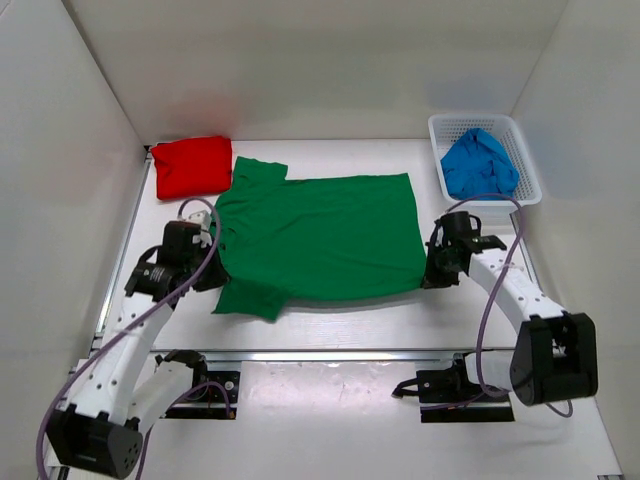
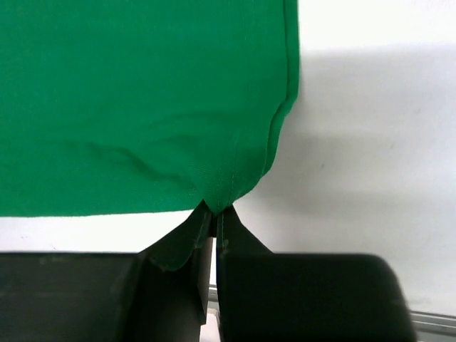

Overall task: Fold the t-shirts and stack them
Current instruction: Grap the side of the flattened tshirt closest away from the robot with both arms, then fold the flattened tshirt in 1/3 of the way

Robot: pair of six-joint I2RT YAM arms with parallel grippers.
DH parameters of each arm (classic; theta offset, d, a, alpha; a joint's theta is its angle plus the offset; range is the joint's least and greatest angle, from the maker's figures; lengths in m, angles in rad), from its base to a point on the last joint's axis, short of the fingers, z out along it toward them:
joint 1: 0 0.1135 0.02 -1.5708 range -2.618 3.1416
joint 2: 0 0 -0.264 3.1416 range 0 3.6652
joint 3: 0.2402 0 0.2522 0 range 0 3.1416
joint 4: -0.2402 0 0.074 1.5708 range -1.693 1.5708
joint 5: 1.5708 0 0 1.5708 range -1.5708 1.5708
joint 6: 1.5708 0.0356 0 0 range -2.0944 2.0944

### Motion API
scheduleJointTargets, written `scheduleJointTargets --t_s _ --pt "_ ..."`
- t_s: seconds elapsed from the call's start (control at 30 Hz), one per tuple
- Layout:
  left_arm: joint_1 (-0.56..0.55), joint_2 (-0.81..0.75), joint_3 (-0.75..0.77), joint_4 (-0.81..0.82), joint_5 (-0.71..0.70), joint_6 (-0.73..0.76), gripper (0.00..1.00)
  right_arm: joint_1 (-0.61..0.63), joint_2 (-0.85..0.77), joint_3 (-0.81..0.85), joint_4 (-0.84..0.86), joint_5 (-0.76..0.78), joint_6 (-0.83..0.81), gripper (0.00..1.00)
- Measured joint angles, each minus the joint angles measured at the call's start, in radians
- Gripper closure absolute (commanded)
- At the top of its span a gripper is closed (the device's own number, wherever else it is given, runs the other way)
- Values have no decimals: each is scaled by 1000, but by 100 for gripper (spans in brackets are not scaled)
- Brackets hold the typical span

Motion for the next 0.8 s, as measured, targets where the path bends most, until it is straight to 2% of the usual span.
scheduleJointTargets --t_s 0.4,0.73,0.77,0.8 --pt "86 323 117 123 -1 57 100 -38 315 282 -60 -24 -105 100" --pt "121 587 304 217 -10 81 100 -60 551 558 -66 -34 -153 99" --pt "125 615 315 230 -12 82 86 -60 582 583 -65 -36 -156 89" --pt "139 682 333 261 -23 80 65 -59 633 625 -63 -37 -164 71"
